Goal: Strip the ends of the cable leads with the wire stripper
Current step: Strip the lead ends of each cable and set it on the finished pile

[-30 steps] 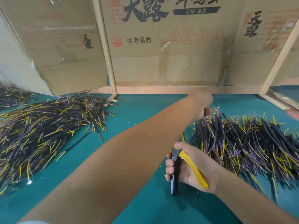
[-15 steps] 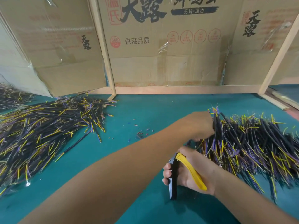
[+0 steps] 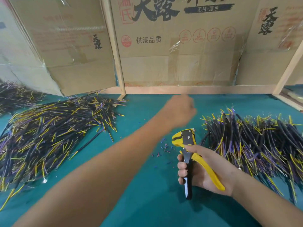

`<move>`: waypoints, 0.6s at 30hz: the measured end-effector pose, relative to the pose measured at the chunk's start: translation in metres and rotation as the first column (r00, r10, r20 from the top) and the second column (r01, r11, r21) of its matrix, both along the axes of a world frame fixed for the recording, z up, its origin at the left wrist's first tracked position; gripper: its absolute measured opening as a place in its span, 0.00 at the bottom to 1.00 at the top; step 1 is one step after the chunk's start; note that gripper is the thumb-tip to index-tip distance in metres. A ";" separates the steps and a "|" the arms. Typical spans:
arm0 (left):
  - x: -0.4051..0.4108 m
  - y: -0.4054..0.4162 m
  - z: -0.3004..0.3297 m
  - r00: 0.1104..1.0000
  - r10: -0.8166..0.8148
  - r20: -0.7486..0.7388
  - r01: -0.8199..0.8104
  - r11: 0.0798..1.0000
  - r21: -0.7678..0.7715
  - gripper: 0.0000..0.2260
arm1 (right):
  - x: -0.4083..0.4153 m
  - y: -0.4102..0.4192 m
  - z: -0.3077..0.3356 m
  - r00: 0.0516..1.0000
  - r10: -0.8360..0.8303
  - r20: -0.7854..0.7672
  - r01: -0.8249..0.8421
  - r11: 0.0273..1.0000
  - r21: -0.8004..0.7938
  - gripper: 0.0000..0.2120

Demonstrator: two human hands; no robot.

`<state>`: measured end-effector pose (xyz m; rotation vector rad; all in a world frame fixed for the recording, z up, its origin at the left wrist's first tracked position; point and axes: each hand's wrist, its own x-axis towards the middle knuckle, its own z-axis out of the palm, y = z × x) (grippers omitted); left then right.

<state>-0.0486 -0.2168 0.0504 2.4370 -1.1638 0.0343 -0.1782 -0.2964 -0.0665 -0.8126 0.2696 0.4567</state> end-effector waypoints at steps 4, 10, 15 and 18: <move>0.081 0.089 -0.012 0.920 0.369 0.129 -0.368 0.929 -0.034 0.10 | 0.002 0.007 0.004 0.999 -0.038 -0.002 0.038 0.998 -0.046 0.20; 0.149 0.175 -0.066 0.829 0.520 0.207 -0.556 0.805 0.205 0.12 | 0.000 0.003 0.002 1.000 0.003 -0.010 -0.003 1.000 0.019 0.17; 0.168 0.189 -0.096 0.831 0.490 0.264 -0.554 0.775 0.304 0.14 | 0.004 -0.005 -0.008 0.999 0.045 0.001 -0.045 0.996 0.074 0.16; 0.169 0.185 -0.090 0.787 0.561 0.257 -0.615 0.747 0.252 0.12 | 0.005 -0.006 -0.011 0.999 0.052 0.010 -0.053 0.996 0.075 0.17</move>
